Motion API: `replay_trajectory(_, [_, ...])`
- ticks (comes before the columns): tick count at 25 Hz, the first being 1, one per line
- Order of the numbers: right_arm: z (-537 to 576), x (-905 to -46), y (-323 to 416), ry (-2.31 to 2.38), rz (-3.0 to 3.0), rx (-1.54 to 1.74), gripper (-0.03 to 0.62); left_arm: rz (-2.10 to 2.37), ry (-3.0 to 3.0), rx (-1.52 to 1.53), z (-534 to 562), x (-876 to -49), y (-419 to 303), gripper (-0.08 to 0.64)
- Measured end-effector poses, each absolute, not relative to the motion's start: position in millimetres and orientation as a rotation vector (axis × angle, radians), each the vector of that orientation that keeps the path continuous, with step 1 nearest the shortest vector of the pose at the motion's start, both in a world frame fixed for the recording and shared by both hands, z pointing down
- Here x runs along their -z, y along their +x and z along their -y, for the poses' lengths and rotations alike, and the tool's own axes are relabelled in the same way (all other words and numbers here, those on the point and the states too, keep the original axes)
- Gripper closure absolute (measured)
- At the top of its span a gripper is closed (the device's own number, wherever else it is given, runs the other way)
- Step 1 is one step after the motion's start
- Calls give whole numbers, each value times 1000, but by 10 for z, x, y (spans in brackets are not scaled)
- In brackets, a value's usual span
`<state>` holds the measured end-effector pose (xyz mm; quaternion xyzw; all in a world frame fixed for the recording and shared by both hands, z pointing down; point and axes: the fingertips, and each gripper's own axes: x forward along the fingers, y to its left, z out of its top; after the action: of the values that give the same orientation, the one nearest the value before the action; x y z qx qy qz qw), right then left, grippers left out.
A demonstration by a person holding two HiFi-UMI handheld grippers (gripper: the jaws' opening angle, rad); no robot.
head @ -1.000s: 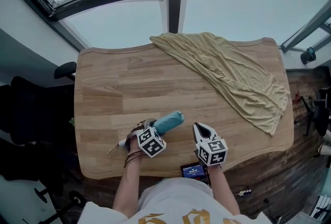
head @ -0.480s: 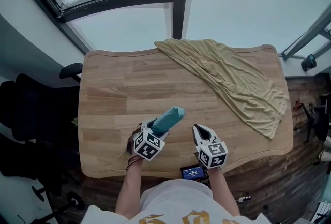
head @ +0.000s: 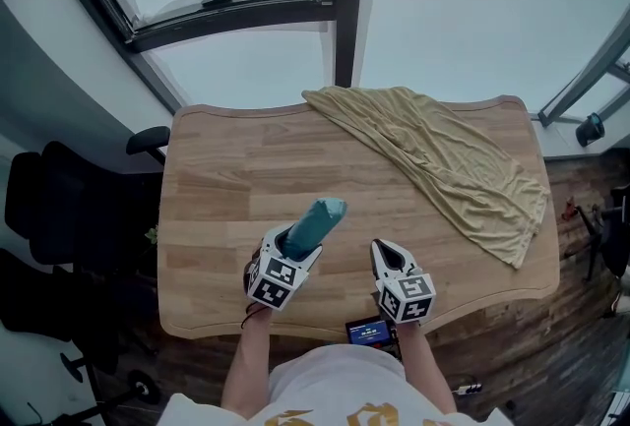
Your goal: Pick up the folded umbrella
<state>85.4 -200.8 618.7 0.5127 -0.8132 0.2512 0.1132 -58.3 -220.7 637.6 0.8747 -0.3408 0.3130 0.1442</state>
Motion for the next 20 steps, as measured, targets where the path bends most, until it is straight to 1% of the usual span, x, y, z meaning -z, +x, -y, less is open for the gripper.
replay_trajectory(7, [1910,-6053,779,1486,2390,-615,583,1195,2558,-636,2297,-5932,-739,259])
replay_trajectory(20, [1811,-5596,631,1492,2449,-418,583,1202,2557,-213,1883,-5604,-816,259])
